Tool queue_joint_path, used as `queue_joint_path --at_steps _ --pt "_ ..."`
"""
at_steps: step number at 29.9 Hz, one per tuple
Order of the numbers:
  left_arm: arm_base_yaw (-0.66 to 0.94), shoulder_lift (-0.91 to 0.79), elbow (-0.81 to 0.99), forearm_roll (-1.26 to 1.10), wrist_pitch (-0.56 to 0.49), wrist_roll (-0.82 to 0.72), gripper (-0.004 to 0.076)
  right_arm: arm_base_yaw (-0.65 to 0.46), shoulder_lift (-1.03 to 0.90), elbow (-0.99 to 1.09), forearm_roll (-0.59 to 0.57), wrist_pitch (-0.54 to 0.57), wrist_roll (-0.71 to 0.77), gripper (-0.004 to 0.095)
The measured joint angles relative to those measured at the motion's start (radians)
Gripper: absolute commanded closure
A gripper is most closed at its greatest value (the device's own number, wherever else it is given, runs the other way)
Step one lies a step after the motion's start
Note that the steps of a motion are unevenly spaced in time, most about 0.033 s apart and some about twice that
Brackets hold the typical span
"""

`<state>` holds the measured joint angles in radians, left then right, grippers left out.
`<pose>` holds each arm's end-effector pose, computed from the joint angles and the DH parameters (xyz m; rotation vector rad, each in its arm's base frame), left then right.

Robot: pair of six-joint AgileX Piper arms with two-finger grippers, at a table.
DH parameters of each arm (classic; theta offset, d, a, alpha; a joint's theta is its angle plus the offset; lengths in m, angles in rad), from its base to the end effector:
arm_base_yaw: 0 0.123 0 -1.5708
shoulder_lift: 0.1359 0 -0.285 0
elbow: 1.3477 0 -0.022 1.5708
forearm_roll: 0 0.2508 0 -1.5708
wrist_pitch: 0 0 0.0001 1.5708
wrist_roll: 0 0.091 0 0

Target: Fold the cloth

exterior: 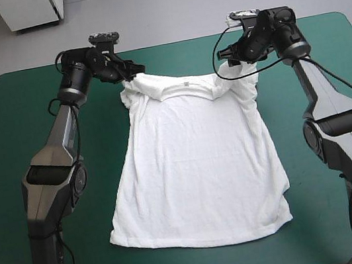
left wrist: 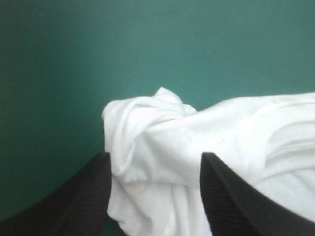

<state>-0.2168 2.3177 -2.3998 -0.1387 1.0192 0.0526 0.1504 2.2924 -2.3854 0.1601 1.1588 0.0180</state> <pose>0.5090 -0.1231 0.3002 0.2916 2.4064 -0.2510 0.5011 0.0894 0.3016 -0.1441 2.5484 0.2773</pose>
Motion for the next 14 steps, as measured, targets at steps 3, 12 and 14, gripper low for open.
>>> queue_joint_path --at_steps 3,12,14 --pt "0.000 -0.083 -0.001 0.005 -0.006 -0.002 0.0340 0.001 -0.055 -0.004 -0.022 0.020 0.001 0.0402" --pt "0.000 -0.367 -0.013 0.051 0.109 0.022 0.0341 0.001 -0.311 -0.013 -0.041 0.089 0.002 0.0471" --pt "0.000 -0.409 -0.014 0.051 0.168 0.027 0.0341 0.005 -0.359 -0.008 -0.043 0.089 0.005 0.0471"
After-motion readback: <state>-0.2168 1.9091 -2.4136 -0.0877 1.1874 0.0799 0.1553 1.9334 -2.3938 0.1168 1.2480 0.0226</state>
